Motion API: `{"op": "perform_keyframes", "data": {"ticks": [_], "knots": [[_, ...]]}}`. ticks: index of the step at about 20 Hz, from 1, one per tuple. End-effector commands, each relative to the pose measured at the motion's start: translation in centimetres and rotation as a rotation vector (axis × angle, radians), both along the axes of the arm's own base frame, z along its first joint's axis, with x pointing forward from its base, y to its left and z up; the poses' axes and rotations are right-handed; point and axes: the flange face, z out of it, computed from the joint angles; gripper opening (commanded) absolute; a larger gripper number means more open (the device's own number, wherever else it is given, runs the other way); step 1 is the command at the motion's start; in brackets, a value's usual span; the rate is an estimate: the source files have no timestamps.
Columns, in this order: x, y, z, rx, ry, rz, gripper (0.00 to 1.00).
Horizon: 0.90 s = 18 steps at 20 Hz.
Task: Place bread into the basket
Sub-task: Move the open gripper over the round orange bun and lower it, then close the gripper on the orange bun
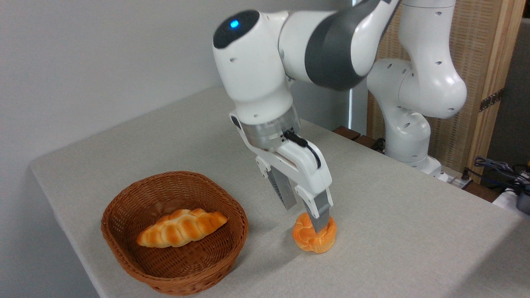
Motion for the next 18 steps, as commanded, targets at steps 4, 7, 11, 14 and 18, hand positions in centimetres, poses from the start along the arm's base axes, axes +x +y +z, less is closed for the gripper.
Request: {"op": "perform_keyframes", "data": {"ticks": [4,7,11,14,18], "knots": [[-1.0,0.9,-1.6,0.003,-0.016,-0.026,1.0],[-1.4,0.8,-2.5,-0.006,0.003,-0.059,1.0],[-1.6,0.9,-2.9,-0.011,0.009,-0.06,0.78],[-1.6,1.0,-2.9,-0.014,0.012,-0.058,0.46],[-1.6,1.0,-3.0,-0.018,0.013,-0.061,0.39]]}}
